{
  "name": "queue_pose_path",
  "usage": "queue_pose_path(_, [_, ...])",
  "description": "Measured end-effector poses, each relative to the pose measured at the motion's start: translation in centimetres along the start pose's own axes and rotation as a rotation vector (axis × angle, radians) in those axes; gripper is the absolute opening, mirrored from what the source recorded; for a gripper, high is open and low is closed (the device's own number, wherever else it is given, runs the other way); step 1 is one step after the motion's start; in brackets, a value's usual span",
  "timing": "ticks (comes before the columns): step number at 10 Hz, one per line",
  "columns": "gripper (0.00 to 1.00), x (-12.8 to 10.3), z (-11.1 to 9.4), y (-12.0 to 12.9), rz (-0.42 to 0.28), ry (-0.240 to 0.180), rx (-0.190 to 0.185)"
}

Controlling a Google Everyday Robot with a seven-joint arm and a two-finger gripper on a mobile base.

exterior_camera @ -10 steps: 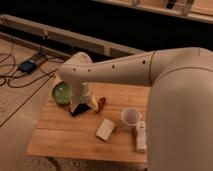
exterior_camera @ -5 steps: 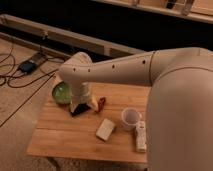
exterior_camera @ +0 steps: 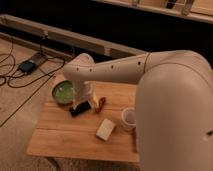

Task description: Place the eraser in the ceramic cup

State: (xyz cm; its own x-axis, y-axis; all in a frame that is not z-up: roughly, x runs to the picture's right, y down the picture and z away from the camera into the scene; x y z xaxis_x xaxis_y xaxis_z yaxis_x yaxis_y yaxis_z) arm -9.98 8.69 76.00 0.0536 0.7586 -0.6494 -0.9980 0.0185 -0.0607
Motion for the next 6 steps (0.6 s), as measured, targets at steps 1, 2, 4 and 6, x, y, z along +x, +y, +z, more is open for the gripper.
queue_pose_path(1, [0.72, -1.7, 0.5, -0.4, 0.002, 0.0, -0.002])
queue_pose_path(2, [0.72, -3.1, 1.2, -0.7, 0.013, 0.001, -0.006])
queue_pose_path(4, [0.72, -6.1, 4.2, 0.3, 0.024, 0.007, -0.011])
queue_pose_path(6, [0.72, -7.7, 6.2, 1.7, -0.066, 0.009, 0.034])
